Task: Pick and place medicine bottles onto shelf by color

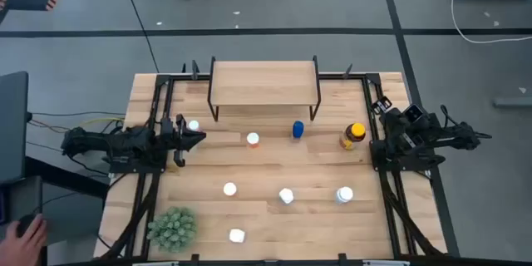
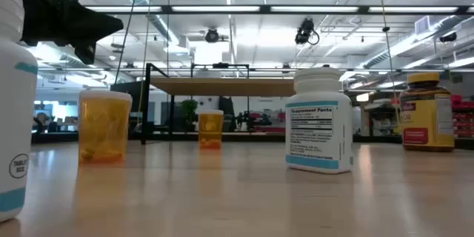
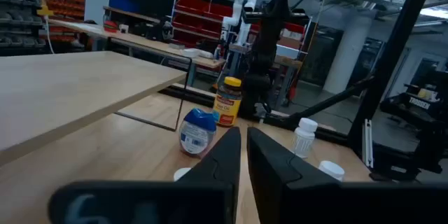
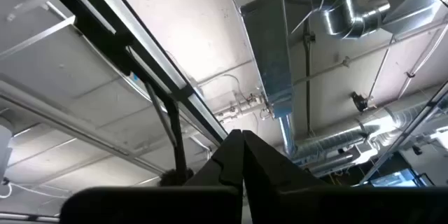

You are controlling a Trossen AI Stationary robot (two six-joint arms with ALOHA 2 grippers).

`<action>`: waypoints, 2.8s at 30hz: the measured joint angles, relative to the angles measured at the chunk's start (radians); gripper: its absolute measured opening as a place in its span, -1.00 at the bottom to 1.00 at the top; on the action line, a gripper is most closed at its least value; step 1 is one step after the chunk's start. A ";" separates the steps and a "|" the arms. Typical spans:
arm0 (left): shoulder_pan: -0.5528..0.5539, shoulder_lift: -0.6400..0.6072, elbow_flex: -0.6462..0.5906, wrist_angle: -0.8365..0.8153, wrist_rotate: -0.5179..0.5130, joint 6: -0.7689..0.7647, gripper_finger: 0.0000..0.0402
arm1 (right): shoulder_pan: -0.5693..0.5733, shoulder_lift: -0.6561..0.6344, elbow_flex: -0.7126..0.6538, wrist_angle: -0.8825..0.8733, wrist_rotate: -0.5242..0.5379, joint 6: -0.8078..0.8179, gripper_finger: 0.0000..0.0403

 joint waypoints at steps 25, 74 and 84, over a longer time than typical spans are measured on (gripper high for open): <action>0.000 0.000 0.000 0.000 0.000 0.000 -0.87 | 0.000 0.000 0.000 0.000 0.000 0.000 -0.96; 0.000 0.000 0.000 0.008 0.000 0.000 -0.82 | 0.000 0.000 0.000 0.000 0.000 0.000 -0.96; 0.005 0.070 0.214 -0.007 0.012 -0.149 -0.87 | 0.000 0.000 0.000 0.000 0.000 0.000 -0.96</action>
